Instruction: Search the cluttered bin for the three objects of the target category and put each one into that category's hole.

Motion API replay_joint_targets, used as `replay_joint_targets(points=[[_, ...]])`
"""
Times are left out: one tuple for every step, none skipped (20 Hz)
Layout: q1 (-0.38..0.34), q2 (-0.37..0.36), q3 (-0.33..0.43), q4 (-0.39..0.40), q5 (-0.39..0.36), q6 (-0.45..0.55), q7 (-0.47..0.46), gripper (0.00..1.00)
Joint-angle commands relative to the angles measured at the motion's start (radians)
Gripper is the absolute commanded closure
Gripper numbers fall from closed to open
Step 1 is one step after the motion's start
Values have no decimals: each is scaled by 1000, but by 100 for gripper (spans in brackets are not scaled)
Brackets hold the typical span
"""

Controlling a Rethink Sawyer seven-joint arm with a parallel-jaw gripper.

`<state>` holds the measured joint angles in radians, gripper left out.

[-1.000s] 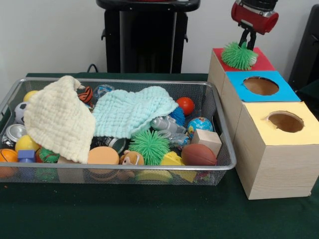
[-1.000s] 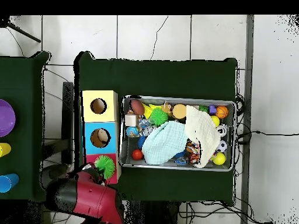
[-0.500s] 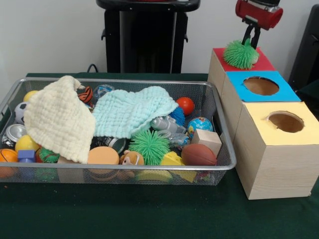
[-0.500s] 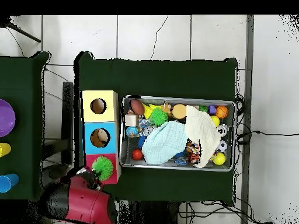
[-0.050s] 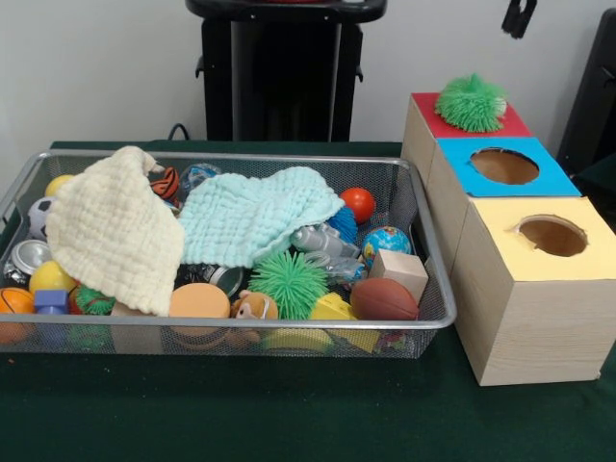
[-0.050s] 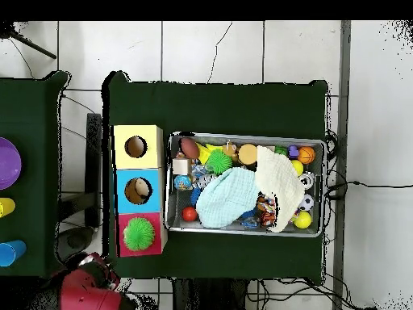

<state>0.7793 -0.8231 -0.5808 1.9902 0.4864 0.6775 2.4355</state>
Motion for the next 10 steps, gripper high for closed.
replay_joint_targets(points=[[83,-58,-99,-57,-16,158,385,100],[95,-64,-109,-55,-17,167,390,100],[96,-66,-109,-48,-17,163,384,100],[98,-69,-109,-41,-16,159,378,100],[97,-67,-106,-33,-13,144,373,100],[94,-63,-100,-16,-9,113,363,100],[87,-63,-92,-4,-6,98,355,100],[60,-62,-72,15,-1,75,325,100],[47,-60,-61,26,2,62,316,100],[20,-56,-33,51,16,16,288,100]])
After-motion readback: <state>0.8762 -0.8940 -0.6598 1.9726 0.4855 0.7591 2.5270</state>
